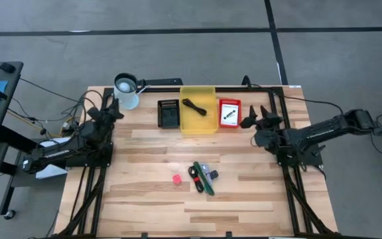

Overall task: Pick and place items into bin
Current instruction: Put the black charger cable into the yellow bin

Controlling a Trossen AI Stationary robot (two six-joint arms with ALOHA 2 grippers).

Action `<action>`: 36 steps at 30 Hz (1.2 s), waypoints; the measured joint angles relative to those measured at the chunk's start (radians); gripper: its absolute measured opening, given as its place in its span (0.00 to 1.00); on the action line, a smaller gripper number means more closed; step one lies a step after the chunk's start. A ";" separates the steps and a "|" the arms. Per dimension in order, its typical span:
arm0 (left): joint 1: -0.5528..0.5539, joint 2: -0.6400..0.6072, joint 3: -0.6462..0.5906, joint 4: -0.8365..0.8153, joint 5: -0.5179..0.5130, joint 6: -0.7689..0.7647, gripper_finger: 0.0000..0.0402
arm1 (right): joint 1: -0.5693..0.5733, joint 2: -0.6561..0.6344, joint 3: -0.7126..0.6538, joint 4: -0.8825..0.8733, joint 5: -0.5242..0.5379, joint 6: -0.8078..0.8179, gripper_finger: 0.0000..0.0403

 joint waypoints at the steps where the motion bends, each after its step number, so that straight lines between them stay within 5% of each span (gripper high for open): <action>1: 0.000 0.001 0.000 -0.007 -0.039 0.028 0.00 | -0.004 0.011 0.000 0.006 -0.024 0.003 0.60; 4: 0.000 0.002 0.000 -0.049 -0.116 0.096 0.00 | 0.014 0.062 0.000 0.010 -0.028 -0.021 0.60; 10: 0.000 0.002 0.000 -0.045 -0.114 0.057 0.00 | 0.083 0.209 0.001 0.082 0.138 -0.080 0.60; 14: 0.000 0.003 0.000 -0.020 0.056 -0.058 0.00 | 0.080 0.272 0.003 0.126 0.140 -0.146 0.60; 17: 0.003 0.011 0.000 0.093 0.206 0.016 0.00 | 0.066 0.287 0.020 0.134 0.141 -0.192 0.60; 23: 0.002 0.027 0.013 0.287 0.748 0.213 0.00 | 0.050 0.298 0.044 0.133 0.142 -0.202 0.60; 29: 0.000 0.142 0.098 0.173 0.828 0.257 0.00 | 0.055 0.298 0.046 0.139 0.140 -0.195 0.60; 36: -0.001 0.475 0.221 0.173 1.045 0.346 0.00 | 0.060 0.298 0.046 0.140 0.140 -0.188 0.60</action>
